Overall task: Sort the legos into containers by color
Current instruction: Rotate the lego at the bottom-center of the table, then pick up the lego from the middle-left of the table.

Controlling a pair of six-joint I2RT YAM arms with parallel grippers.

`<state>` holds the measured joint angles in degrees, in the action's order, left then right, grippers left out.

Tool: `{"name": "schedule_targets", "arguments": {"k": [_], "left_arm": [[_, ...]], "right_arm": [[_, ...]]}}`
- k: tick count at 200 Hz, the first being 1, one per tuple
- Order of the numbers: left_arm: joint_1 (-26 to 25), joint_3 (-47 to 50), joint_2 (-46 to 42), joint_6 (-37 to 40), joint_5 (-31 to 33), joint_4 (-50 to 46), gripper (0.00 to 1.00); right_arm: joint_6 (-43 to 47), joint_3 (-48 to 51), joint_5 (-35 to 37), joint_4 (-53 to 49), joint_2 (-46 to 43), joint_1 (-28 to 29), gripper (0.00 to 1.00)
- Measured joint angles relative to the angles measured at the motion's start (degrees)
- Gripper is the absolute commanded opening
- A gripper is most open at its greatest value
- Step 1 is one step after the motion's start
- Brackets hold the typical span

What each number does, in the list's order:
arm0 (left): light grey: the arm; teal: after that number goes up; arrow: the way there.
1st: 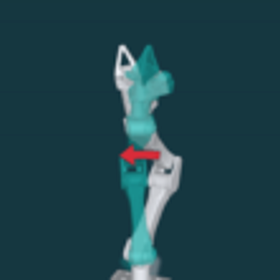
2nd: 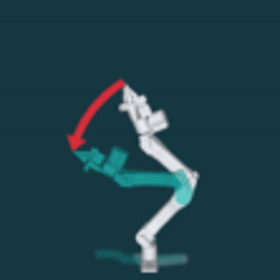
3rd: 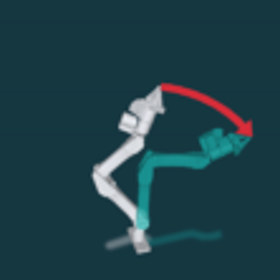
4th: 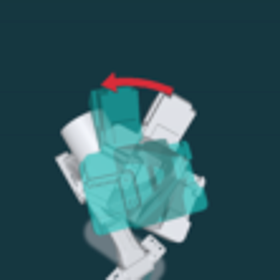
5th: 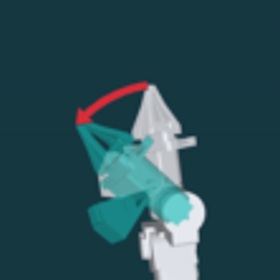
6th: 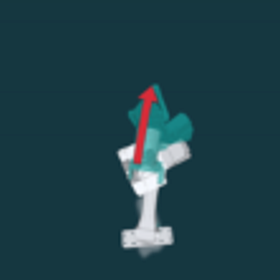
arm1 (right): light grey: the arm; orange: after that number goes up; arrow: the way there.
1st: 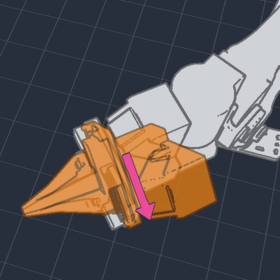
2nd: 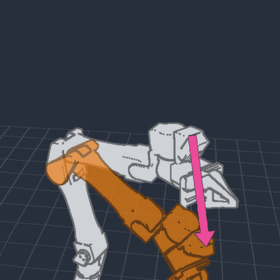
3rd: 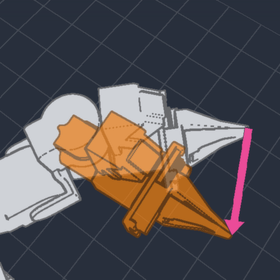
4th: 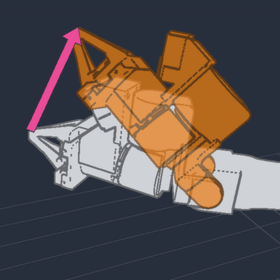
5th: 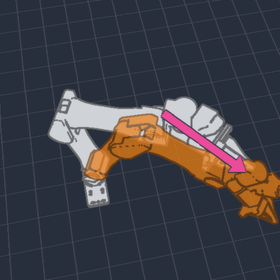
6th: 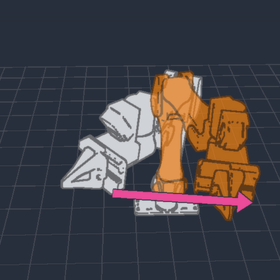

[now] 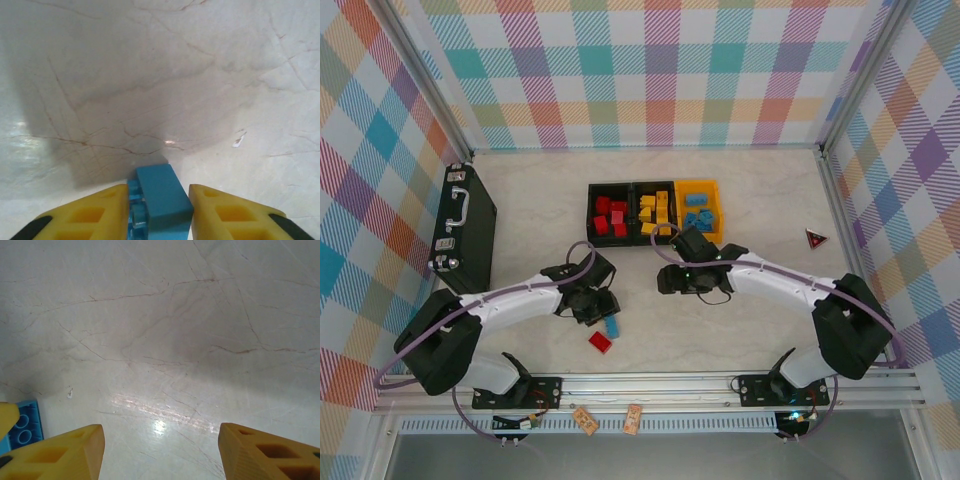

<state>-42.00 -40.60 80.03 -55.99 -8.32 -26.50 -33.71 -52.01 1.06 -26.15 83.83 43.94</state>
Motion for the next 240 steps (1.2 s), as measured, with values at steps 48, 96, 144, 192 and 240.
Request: {"name": "schedule_targets", "arguments": {"k": [48, 96, 144, 192, 240], "left_arm": [[0.0, -2.32, 2.21, 0.72, -0.02, 0.15, 0.43], [-0.24, -2.38, 2.34, 1.6, -0.87, 1.46, 0.43], [-3.28, -7.41, 7.23, 4.26, -0.74, -2.21, 0.41], [-4.76, -10.62, 9.09, 6.67, 1.9, -6.4, 0.29], [-6.4, -14.21, 11.74, 8.55, 4.74, -9.57, 0.21]], "right_arm": [[-0.2, 0.59, 0.17, 0.0, -1.88, 0.0, 0.63], [-0.37, 0.81, 0.2, -0.04, -3.54, 0.0, 0.63], [-1.46, 2.36, 0.74, -0.37, -3.67, 0.0, 0.63], [-2.1, 2.97, 1.62, -0.52, -4.96, 0.0, 0.64], [-2.34, 4.02, 2.82, -0.94, -7.48, -0.55, 0.64]]}}
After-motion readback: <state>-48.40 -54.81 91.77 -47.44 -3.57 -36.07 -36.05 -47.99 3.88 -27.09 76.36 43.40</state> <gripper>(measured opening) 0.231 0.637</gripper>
